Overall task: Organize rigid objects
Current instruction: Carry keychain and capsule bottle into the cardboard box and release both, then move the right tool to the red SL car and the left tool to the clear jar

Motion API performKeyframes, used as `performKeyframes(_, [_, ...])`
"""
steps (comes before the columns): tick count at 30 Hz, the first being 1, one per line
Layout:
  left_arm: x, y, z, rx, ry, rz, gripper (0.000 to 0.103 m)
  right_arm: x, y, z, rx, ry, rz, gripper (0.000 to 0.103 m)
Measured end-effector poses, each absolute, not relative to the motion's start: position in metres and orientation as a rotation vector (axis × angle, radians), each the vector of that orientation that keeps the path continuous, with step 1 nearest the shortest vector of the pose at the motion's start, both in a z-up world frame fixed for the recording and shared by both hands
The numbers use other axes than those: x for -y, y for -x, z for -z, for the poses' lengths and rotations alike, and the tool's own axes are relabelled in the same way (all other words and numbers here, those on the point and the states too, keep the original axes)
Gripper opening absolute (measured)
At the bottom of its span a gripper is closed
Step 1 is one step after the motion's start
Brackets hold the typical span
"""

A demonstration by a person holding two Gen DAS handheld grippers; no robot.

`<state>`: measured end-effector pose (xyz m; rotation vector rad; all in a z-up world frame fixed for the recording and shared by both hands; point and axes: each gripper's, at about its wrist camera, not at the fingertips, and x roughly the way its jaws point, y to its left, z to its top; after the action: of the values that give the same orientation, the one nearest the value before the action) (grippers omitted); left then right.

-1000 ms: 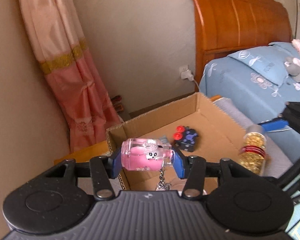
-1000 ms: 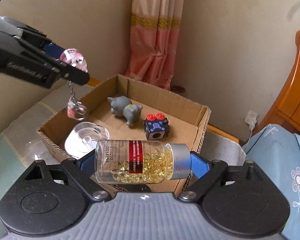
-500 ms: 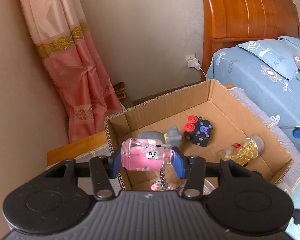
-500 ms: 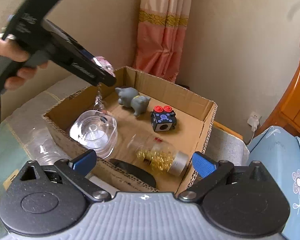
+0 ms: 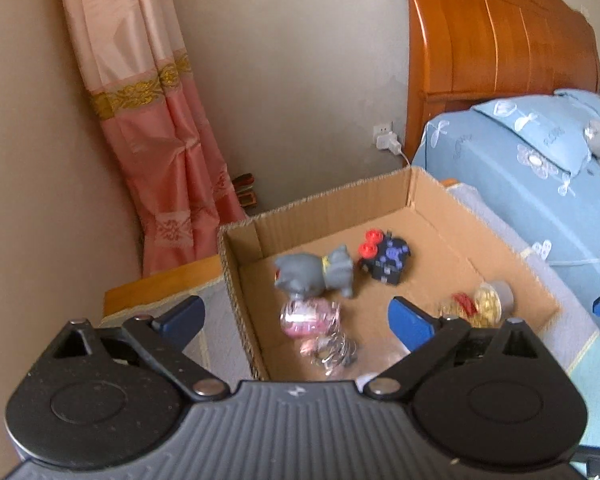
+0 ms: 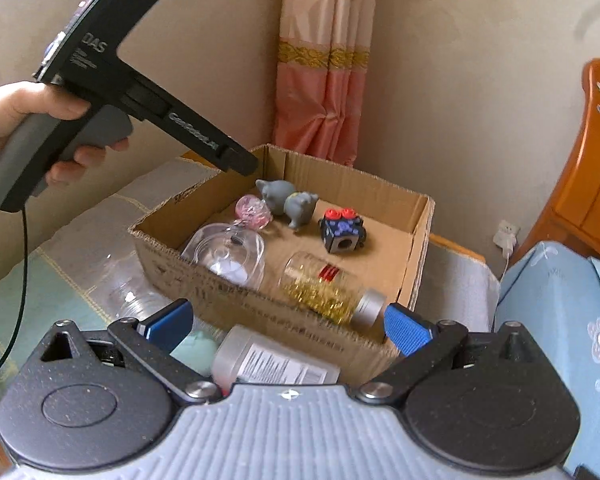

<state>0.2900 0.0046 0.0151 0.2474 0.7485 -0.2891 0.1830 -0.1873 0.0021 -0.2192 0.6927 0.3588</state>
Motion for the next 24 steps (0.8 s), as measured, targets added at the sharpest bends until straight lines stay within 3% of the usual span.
performKeyframes(13, [-0.011,-0.227,-0.035,-0.727,-0.253,0.311,0.102,0.186,-0.136,0.023,-0.731,0.107,-0.237,0.103])
performKeyframes(24, [-0.021,-0.166,-0.015,-0.736,-0.218,0.334,0.102,0.184,-0.11,0.048,-0.754,0.037,-0.17,0.103])
